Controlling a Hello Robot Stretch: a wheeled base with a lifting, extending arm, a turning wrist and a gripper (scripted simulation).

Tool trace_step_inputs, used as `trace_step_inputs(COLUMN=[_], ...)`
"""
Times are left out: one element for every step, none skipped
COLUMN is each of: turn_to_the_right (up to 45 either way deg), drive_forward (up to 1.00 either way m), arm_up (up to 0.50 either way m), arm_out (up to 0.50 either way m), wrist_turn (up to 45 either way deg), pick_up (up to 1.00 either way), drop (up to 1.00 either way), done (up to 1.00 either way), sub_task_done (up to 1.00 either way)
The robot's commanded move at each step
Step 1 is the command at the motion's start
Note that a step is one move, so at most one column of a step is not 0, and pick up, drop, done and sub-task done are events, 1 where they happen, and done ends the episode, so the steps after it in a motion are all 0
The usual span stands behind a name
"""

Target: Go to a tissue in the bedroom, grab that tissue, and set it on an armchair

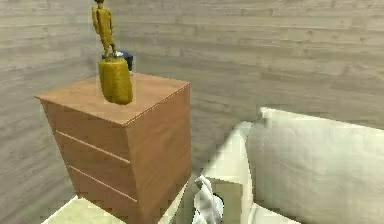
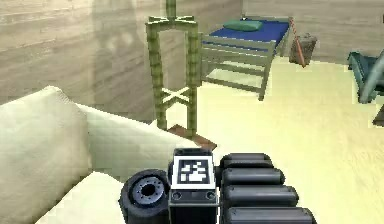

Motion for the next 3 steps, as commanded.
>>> trace_step_inputs(turn_to_the_right=[30.0, -45.0, -21.0], drive_forward=[0.00, 0.00, 0.00], arm_up=[0.00, 0.00, 0.00], arm_out=[0.00, 0.00, 0.00], wrist_turn=[0.0, 0.0, 0.0], pick_up=[0.00, 0.00, 0.00], drop=[0.00, 0.00, 0.00], done=[0.00, 0.00, 0.00], sub_task_done=[0.00, 0.00, 0.00])
